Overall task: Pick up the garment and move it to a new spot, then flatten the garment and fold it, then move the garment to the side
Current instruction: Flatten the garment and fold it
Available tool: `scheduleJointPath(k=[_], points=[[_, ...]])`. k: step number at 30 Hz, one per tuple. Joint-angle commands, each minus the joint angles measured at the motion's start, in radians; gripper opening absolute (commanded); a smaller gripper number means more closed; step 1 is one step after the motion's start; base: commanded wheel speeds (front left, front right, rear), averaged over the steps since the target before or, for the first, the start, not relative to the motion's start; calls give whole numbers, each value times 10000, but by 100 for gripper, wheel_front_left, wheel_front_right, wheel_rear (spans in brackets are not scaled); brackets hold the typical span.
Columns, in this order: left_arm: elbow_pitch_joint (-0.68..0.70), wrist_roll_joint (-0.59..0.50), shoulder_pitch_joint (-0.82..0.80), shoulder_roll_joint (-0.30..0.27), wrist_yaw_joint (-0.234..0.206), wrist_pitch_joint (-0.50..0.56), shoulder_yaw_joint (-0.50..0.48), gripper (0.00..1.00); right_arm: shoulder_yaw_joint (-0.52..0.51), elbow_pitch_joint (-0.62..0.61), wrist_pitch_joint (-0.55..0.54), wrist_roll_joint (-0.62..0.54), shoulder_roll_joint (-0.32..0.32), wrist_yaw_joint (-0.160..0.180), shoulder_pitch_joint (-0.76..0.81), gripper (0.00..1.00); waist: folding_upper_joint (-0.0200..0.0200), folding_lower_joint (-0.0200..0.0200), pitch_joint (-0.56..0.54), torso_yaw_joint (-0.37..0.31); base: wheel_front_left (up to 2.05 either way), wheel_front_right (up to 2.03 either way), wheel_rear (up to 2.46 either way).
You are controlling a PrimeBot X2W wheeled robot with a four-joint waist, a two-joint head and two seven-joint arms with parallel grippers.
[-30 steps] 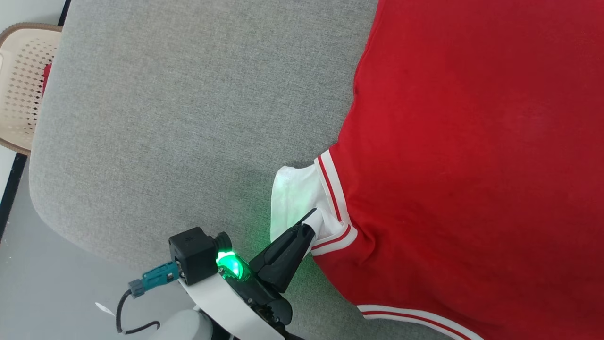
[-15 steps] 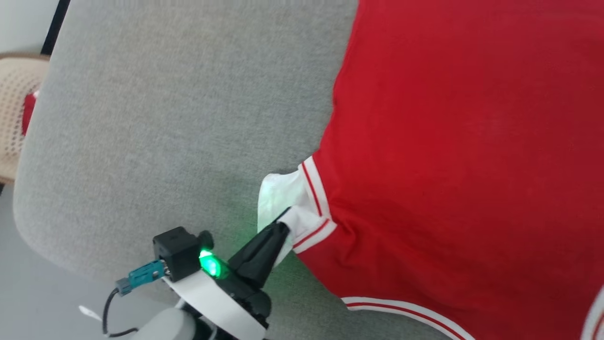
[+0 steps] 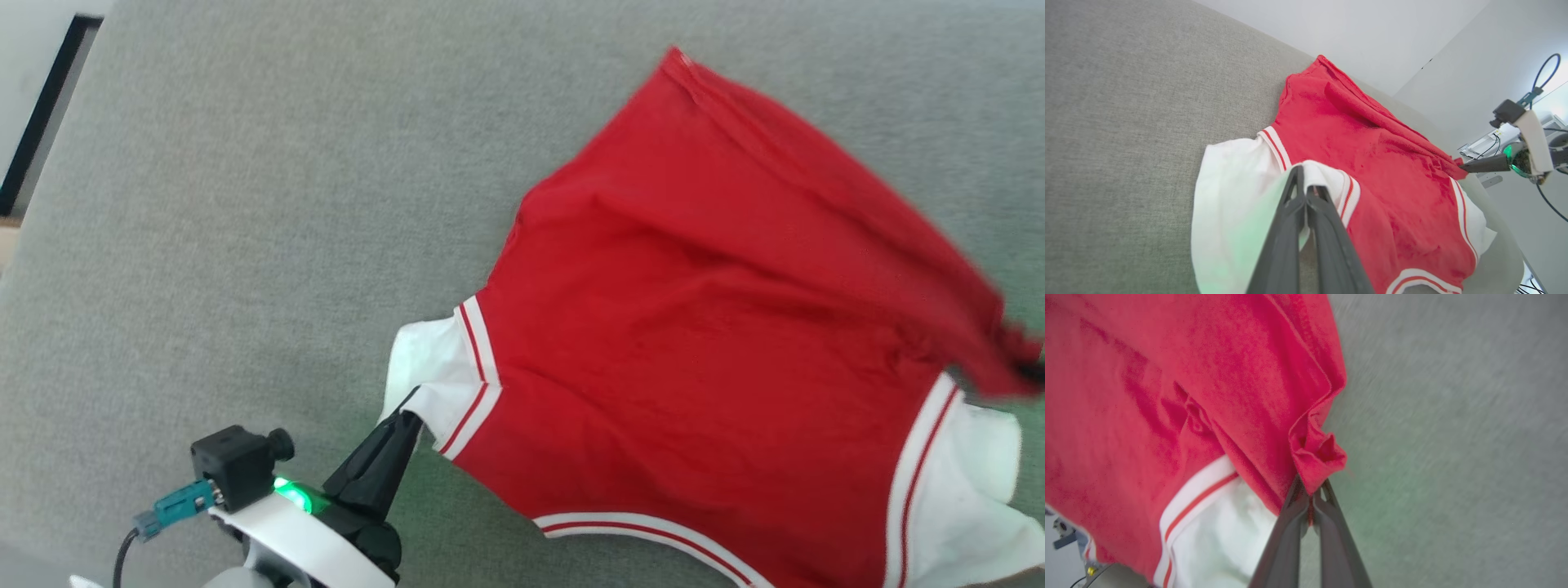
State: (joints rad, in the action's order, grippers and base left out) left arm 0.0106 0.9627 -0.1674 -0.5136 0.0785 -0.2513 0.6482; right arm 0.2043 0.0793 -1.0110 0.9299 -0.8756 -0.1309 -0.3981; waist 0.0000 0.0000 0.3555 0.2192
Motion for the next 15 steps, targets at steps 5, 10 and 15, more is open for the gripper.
scheduleJointPath(k=[5,10,15], points=[[-19,189,266,-227,-74,-48,-165,0,-240,-1888,-744,483,-192,4,2519,0,0,0,-555,-431,0,0,0],[-46,298,278,-343,-16,-40,-247,0,-436,-3409,-1247,262,227,4,4662,0,0,0,-694,-446,0,0,0],[-182,336,263,-312,17,-47,-227,0,-512,-4278,-1335,-244,1032,2,5981,0,0,0,-777,-444,0,0,0]])
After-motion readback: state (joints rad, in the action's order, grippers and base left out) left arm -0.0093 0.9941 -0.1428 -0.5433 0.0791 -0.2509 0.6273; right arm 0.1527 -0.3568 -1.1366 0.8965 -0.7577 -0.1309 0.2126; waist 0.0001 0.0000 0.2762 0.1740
